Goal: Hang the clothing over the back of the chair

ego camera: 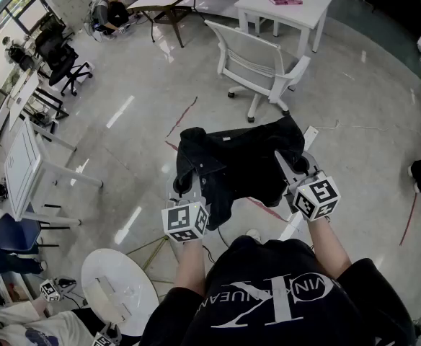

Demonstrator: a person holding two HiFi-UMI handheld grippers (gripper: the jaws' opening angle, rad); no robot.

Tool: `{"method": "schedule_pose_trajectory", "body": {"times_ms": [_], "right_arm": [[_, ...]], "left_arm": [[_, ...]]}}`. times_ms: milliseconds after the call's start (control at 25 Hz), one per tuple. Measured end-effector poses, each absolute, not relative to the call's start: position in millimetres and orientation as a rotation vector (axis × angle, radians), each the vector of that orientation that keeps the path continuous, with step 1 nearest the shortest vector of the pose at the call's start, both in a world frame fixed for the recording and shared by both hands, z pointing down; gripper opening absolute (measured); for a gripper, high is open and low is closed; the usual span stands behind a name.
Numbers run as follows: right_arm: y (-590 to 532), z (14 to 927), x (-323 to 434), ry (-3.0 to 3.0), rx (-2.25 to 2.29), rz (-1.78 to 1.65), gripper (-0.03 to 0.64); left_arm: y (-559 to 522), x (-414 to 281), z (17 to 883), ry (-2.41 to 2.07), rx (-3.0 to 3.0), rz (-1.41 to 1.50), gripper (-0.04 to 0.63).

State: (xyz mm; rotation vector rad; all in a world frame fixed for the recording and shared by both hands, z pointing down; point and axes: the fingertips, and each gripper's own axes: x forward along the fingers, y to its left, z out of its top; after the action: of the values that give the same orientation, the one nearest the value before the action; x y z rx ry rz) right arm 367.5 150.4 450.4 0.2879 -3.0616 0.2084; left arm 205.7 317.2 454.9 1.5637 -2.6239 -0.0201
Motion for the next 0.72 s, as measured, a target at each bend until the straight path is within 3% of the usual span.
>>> {"method": "schedule_pose_trajectory", "body": {"times_ms": [720], "right_arm": [[126,451,341,-3.08,0.295,0.172,0.094]], "left_arm": [[297,175,459,-2.637,1.558,-0.026,0.054]]}}
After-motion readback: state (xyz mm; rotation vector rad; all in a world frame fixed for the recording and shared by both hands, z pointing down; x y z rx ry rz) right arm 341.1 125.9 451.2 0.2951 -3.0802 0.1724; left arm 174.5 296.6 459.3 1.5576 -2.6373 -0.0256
